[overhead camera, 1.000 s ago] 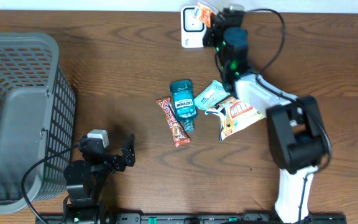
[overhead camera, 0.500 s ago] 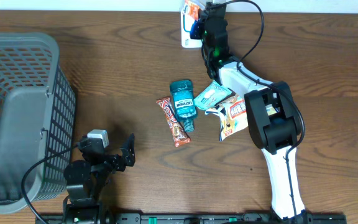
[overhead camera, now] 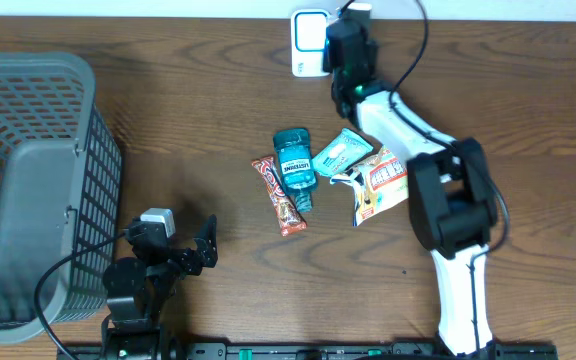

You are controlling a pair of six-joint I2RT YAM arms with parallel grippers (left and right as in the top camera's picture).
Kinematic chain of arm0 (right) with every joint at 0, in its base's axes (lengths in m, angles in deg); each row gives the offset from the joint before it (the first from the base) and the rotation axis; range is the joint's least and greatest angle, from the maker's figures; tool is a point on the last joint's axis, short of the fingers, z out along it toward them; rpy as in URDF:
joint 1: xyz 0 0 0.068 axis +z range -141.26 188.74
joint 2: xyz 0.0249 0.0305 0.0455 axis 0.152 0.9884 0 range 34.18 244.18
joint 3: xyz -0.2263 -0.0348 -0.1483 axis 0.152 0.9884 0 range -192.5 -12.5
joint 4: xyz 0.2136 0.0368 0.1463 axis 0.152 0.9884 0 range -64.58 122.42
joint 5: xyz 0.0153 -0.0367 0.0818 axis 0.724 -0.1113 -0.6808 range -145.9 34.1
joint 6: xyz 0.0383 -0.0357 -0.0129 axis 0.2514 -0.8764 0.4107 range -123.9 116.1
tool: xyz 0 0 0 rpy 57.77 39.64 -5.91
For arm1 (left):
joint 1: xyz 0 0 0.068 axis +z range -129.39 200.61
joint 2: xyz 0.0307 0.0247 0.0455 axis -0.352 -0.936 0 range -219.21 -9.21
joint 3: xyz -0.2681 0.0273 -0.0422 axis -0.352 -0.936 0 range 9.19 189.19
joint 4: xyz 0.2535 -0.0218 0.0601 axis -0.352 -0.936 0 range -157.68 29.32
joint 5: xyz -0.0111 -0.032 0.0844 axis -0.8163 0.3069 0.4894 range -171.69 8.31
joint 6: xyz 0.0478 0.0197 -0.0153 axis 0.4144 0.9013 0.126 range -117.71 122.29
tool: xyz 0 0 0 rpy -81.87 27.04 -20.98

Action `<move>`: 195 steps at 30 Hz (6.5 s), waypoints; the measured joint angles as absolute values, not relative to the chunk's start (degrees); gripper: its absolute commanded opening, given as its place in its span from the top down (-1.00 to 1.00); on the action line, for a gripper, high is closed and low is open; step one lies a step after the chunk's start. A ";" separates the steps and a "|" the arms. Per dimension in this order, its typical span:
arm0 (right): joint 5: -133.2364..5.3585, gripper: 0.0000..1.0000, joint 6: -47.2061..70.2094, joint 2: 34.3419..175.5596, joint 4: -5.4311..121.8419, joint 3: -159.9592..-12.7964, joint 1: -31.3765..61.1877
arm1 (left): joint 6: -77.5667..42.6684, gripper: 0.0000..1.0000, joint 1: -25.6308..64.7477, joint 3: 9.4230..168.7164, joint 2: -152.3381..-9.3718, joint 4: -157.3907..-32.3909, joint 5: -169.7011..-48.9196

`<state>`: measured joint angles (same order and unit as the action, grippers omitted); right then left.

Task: Scan the item barcode

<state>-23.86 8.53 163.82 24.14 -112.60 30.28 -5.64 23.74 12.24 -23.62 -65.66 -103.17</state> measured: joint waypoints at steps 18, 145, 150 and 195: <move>-1.15 0.98 18.89 157.79 59.00 -113.60 -4.62 | -5.64 -0.96 23.77 12.24 -23.62 -65.66 -103.17; -46.77 0.07 31.11 155.82 67.90 -98.02 50.22 | -5.64 -0.96 23.70 12.24 -9.83 -65.66 -103.17; -49.07 0.20 31.06 157.05 75.46 -101.69 49.23 | -5.64 -0.96 23.70 12.24 -9.83 -65.66 -103.17; -56.93 -0.14 24.53 158.31 114.13 -129.25 44.20 | -5.64 -0.96 23.70 12.24 -9.83 -65.66 -103.17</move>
<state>-56.93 24.53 158.31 114.13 -129.25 44.20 -5.64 23.70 12.24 -9.83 -65.66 -103.17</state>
